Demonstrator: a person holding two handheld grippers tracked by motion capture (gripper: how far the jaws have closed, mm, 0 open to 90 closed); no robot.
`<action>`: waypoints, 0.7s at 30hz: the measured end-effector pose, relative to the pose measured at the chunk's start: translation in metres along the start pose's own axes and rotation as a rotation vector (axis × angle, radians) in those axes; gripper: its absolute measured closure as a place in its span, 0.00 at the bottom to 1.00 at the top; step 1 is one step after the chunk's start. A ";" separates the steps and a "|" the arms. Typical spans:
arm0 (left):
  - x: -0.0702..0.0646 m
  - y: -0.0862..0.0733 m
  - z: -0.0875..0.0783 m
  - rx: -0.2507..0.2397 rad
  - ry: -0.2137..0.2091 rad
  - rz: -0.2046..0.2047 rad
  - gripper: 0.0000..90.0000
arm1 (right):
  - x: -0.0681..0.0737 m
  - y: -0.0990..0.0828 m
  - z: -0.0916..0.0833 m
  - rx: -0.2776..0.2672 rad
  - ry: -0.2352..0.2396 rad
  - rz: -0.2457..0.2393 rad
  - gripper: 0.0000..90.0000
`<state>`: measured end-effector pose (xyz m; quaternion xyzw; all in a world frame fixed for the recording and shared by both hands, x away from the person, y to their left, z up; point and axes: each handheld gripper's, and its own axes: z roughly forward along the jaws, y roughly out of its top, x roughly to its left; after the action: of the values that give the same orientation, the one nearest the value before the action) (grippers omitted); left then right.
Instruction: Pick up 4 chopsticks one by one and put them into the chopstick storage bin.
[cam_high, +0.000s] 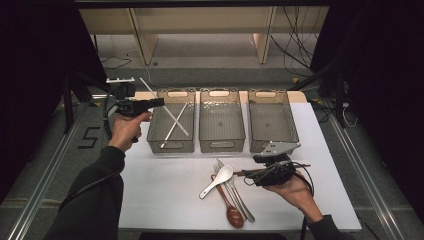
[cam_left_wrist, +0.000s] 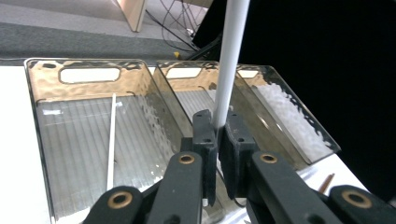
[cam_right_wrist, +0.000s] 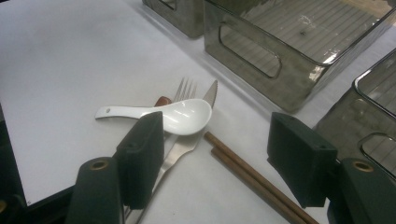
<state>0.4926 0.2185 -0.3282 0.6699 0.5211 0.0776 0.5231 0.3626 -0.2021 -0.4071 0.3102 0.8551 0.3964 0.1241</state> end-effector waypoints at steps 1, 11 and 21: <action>0.001 0.000 0.003 0.007 0.006 -0.004 0.94 | 0.000 0.000 0.000 0.001 -0.002 0.002 0.41; 0.010 -0.009 0.033 0.108 0.051 -0.017 0.94 | -0.001 -0.002 -0.002 0.001 -0.003 0.001 0.41; 0.016 -0.018 0.050 0.172 0.059 -0.043 0.94 | -0.002 -0.003 -0.002 0.007 -0.006 -0.003 0.41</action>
<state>0.5209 0.1985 -0.3717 0.6984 0.5551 0.0410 0.4499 0.3620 -0.2063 -0.4082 0.3106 0.8566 0.3922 0.1259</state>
